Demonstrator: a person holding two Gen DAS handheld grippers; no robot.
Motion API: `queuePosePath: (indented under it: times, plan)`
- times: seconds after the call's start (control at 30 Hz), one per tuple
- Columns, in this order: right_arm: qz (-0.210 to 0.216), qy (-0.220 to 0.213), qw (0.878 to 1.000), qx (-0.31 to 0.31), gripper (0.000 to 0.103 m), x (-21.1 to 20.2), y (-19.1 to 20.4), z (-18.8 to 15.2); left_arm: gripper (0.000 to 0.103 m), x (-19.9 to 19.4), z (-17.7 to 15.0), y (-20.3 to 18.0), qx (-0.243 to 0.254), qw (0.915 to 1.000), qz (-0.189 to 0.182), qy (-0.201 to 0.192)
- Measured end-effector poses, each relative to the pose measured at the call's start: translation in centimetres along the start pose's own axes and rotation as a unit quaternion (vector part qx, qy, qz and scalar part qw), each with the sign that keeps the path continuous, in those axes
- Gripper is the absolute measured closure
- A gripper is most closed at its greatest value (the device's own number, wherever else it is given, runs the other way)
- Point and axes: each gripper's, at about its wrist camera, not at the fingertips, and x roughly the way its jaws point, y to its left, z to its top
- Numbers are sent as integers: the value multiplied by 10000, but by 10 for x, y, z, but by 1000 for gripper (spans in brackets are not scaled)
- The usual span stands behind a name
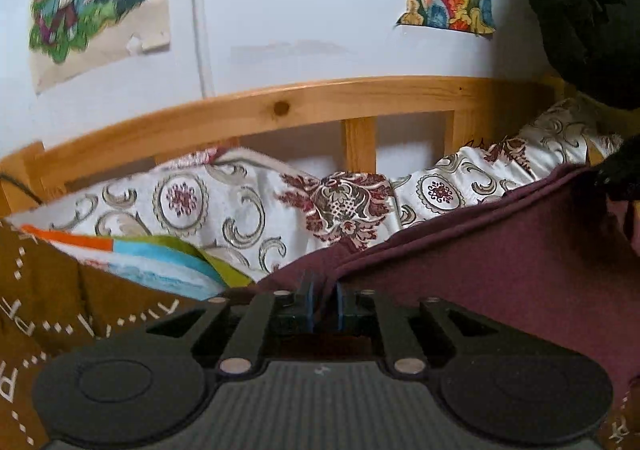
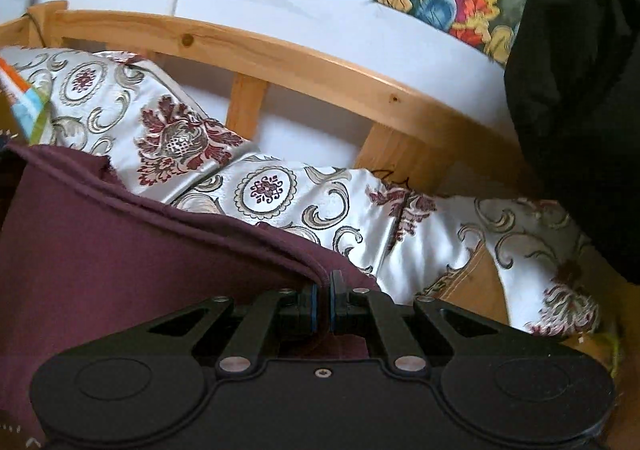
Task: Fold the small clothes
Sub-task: 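Carry the hem with both tools over the shirt toward the collar by the rail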
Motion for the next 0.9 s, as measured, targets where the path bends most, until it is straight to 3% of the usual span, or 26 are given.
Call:
queuePosePath:
  times: [0.33,0.4,0.47,0.57,0.77,0.87,0.9]
  plan:
    - [-56,173,9998,79,98,22,3,4,70,3,6,29,-699,9972,-176,198]
    - [-67,189,9998,74,98,24,3,4,61,4,6,32,-743,9967,-226,223]
    - [-72,200,9997,88,98,24,3,4,39,4,7,33,-705,9968,-291,226]
    - [-101,221,9996,175,95,25,2,3,18,-2,8,31,-639,9977,-197,74]
    - [-138,212,9990,372,74,24,-3,0,14,-3,11,29,-488,9988,23,73]
    - [-148,112,9985,524,43,20,-5,-2,11,-3,12,33,-631,9979,25,106]
    - [-98,35,9981,611,26,17,-7,-4,10,-3,12,34,-673,9977,26,110]
